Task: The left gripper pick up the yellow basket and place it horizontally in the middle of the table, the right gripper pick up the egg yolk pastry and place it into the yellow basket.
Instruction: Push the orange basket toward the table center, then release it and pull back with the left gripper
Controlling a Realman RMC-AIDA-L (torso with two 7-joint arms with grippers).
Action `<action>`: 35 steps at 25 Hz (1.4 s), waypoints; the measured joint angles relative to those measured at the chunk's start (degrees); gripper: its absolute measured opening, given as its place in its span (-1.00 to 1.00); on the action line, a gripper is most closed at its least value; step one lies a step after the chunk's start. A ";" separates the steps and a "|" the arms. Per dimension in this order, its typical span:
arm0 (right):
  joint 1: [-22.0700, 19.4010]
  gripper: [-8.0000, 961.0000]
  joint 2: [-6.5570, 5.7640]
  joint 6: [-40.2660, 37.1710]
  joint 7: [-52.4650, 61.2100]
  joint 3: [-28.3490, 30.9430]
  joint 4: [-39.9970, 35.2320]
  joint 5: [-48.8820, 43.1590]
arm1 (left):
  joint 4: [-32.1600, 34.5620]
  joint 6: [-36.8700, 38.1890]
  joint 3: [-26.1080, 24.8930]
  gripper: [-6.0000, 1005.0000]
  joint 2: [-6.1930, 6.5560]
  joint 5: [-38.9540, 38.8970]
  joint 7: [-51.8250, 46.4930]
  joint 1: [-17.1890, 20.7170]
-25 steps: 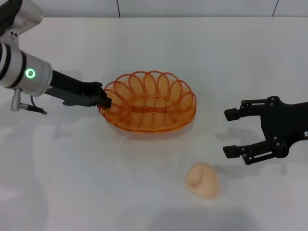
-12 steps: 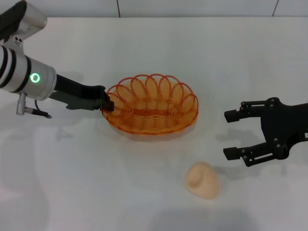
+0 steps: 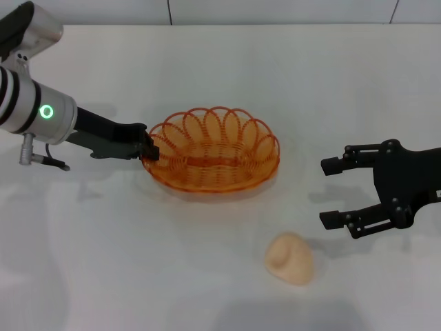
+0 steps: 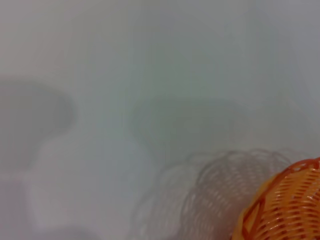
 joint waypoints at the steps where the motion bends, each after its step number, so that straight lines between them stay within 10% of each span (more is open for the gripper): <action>1: 0.00 0.79 0.00 0.00 0.02 0.00 -0.02 0.02 | -0.01 0.11 0.00 -0.81 0.06 0.08 -0.05 0.01; 23: 0.05 0.79 0.09 0.06 0.35 0.00 -0.26 0.14 | -0.89 1.25 0.18 -0.80 0.60 -0.19 -0.37 -0.07; 35: 0.09 0.79 0.01 0.10 0.42 0.08 -0.25 0.16 | -0.44 2.24 -0.11 0.18 1.17 -0.91 0.61 -0.25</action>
